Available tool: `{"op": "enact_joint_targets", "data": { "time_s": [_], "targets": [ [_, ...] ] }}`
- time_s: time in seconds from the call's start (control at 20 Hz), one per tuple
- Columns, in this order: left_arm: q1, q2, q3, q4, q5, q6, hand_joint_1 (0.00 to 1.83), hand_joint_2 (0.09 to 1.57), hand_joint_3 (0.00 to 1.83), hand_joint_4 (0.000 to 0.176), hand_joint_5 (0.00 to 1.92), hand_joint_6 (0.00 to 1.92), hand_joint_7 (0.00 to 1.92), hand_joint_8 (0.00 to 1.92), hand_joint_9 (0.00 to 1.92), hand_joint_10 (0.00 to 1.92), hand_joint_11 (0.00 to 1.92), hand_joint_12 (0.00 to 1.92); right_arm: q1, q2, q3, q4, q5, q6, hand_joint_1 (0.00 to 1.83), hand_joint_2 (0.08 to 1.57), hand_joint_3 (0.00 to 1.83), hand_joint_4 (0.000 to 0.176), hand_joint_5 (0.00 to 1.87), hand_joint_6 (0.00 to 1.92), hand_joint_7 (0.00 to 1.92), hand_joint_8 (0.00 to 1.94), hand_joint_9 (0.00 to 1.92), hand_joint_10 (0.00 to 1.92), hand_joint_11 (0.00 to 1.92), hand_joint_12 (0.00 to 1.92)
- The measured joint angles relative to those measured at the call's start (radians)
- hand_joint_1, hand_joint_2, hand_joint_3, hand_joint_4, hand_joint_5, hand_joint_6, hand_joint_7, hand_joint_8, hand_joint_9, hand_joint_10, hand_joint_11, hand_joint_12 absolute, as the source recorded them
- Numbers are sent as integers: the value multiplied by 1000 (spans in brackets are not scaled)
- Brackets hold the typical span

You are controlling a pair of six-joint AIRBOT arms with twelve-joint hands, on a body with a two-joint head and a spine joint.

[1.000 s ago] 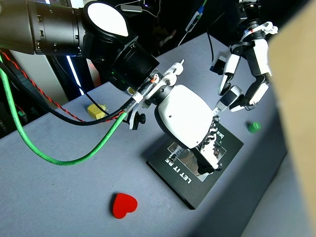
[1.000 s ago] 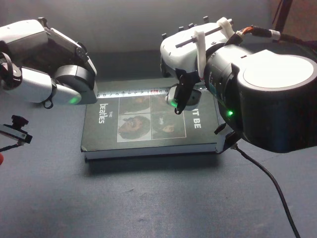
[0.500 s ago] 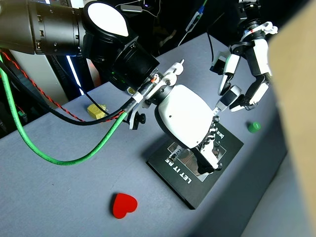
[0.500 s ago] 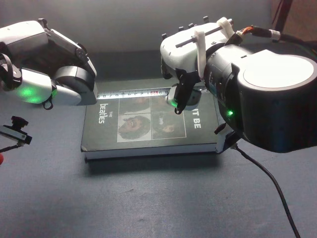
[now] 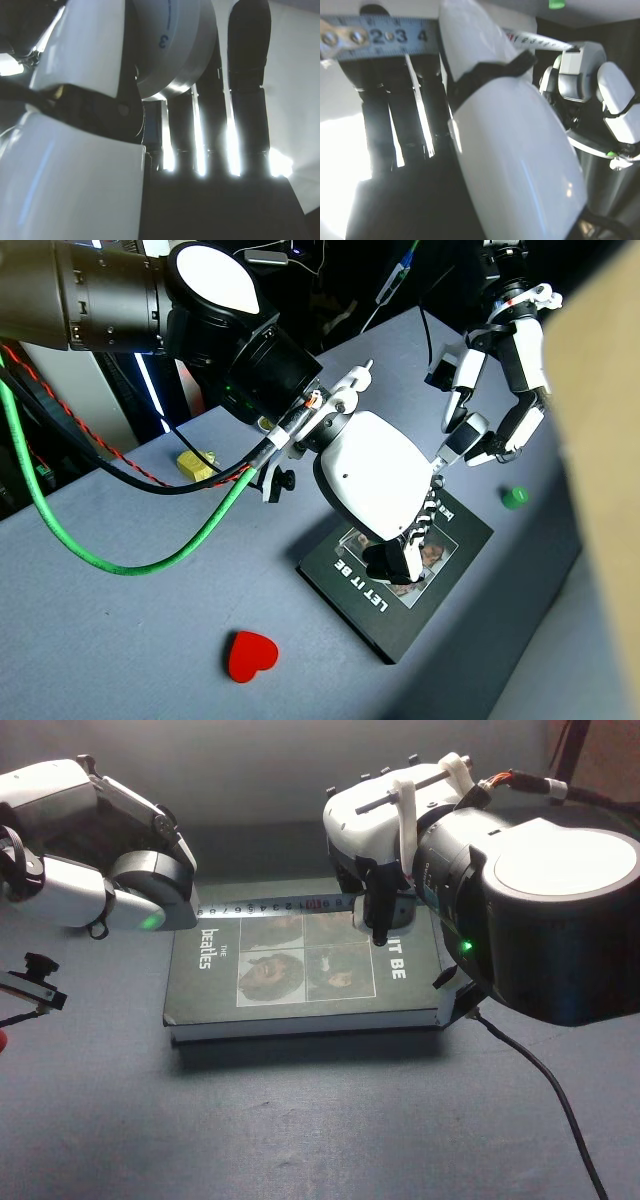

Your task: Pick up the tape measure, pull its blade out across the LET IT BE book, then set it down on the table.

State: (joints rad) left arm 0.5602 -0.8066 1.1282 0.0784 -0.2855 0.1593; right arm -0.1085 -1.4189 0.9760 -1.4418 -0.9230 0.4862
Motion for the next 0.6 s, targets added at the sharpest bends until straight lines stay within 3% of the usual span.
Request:
{"op": "enact_joint_targets", "data": {
  "time_s": [0.6],
  "targets": [
    [11, -1, 5, -4, -23, -6, 1387, 1087, 0, 0, 949, 768, 1087, 799, 990, 1224, 983, 1109, 0, 56, 0, -18, 55, 7, 1191, 1166, 0, 4, 861, 1105, 919, 1182, 834, 915, 603, 1391]
  ]
}}
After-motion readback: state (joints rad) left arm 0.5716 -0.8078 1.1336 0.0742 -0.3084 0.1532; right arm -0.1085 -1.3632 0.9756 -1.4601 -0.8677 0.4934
